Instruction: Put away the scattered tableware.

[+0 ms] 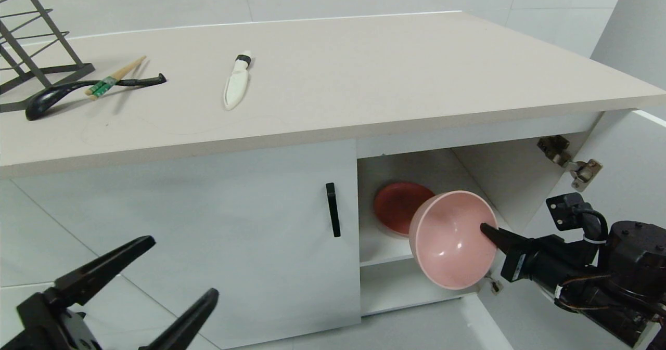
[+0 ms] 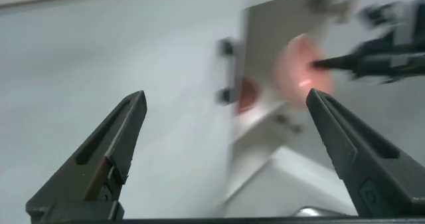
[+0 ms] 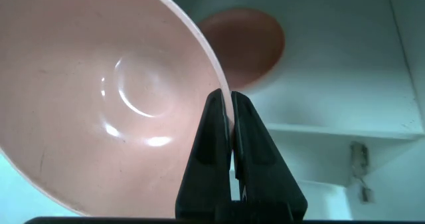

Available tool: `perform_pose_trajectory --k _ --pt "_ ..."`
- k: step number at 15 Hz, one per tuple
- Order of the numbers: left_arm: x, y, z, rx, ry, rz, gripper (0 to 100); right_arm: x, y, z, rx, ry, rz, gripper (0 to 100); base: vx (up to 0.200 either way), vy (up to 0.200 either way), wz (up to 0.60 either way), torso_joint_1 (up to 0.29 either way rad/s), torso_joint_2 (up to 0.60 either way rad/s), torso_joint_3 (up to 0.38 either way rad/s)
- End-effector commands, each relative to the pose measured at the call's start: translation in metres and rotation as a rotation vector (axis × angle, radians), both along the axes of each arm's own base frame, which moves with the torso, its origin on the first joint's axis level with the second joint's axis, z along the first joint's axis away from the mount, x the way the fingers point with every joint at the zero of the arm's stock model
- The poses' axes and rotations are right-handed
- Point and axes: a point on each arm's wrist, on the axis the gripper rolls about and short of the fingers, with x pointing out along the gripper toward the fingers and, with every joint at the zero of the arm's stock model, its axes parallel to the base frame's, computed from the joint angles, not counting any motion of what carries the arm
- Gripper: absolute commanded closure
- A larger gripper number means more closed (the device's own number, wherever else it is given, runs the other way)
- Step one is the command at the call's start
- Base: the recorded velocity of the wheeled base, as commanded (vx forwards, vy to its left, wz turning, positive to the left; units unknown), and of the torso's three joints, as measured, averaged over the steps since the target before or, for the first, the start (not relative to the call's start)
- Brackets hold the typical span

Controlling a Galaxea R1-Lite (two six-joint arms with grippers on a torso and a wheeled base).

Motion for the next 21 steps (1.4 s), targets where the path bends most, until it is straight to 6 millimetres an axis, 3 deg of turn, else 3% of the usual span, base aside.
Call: perform_pose_trajectory --k 1,4,5,11,14,16,18,19,21 --pt "-0.014 0.029 0.005 -0.049 -0.059 0.169 0 0.0 0.001 0.003 0.011 -0.013 0.003 100 0.0 0.0 0.0 0.0 0.0 0.0" --pt "-0.042 0.053 -0.008 -0.047 -0.058 0.348 0 0.0 0.002 0.0 0.007 0.001 0.007 100 0.0 0.0 0.0 0.0 0.0 0.0" --pt "-0.061 0.063 -0.025 -0.025 -0.026 0.451 0 0.002 0.003 -0.003 0.002 0.012 0.006 100 0.0 0.0 0.0 0.0 0.0 0.0" --pt "-0.098 0.065 -0.081 0.041 0.122 0.644 0 0.011 0.006 -0.012 -0.016 0.032 0.01 100 0.0 0.0 0.0 0.0 0.0 0.0" --pt "-0.099 0.064 -0.08 0.047 0.104 0.619 0 0.025 0.013 -0.011 -0.008 0.004 0.013 100 0.0 0.0 0.0 0.0 0.0 0.0" --pt "-0.099 0.062 -0.081 0.084 0.089 0.537 0 0.046 0.021 -0.016 -0.021 -0.026 0.029 100 0.0 0.0 0.0 0.0 0.0 0.0" --pt "-0.099 0.062 -0.08 0.084 0.084 0.536 0 0.061 0.02 -0.034 -0.064 0.001 0.012 100 0.0 0.0 0.0 0.0 0.0 0.0" --pt "-0.099 0.062 -0.08 0.079 0.086 0.537 0 0.065 0.019 -0.037 -0.068 0.003 0.003 100 0.0 0.0 0.0 0.0 0.0 0.0" --pt "-0.099 0.062 -0.08 0.091 0.083 0.541 0 0.093 0.012 -0.034 -0.069 -0.064 -0.043 100 0.0 0.0 0.0 0.0 0.0 0.0"
